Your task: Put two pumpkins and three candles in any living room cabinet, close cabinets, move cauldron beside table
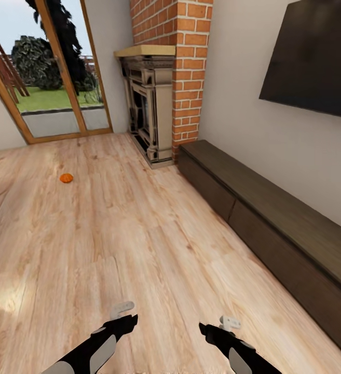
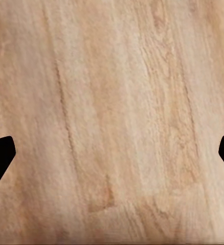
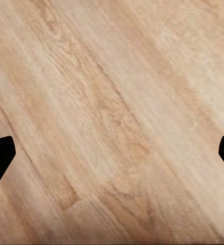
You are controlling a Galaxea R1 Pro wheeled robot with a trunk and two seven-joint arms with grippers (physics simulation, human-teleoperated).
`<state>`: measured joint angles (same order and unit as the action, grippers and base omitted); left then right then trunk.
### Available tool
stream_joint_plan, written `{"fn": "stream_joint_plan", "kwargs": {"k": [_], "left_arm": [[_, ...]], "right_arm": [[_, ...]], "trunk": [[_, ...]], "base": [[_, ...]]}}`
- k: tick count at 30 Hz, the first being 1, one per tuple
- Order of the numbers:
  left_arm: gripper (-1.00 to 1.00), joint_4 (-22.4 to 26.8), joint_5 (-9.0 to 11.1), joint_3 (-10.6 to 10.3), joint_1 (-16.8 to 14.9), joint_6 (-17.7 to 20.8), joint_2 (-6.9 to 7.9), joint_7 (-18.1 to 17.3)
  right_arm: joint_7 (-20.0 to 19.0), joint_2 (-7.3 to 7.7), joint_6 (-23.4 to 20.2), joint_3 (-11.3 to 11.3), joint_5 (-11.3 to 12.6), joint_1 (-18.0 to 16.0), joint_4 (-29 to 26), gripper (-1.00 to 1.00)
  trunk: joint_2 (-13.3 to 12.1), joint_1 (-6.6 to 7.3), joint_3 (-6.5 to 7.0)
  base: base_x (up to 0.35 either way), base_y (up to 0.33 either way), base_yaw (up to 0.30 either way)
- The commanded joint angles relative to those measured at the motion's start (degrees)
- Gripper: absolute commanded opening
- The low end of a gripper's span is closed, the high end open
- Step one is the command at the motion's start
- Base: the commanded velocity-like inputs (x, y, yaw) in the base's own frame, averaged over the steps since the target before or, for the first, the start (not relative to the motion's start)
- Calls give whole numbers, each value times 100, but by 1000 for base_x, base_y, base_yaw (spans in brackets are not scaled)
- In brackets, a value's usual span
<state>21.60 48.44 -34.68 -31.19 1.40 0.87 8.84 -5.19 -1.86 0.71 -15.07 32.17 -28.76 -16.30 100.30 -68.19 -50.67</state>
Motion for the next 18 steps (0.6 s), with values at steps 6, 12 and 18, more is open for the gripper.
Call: {"fn": "stream_joint_plan", "kwargs": {"k": [6,12,18], "left_arm": [[100,20,43,-48,-1,20,1,47],[100,20,43,-48,-1,18,1,47],[100,20,43,-48,-1,18,1,47]], "right_arm": [[-8,8,153,-42,6,-6,4,100],[-7,10,228,-40,16,-7,4,100],[0,2,226,-32,31,-7,-12,100]], "trunk": [[2,2,-22],[2,2,-23],[2,2,-23]], "base": [[-38,268,-79],[-2,234,-4],[0,166,-66]]}}
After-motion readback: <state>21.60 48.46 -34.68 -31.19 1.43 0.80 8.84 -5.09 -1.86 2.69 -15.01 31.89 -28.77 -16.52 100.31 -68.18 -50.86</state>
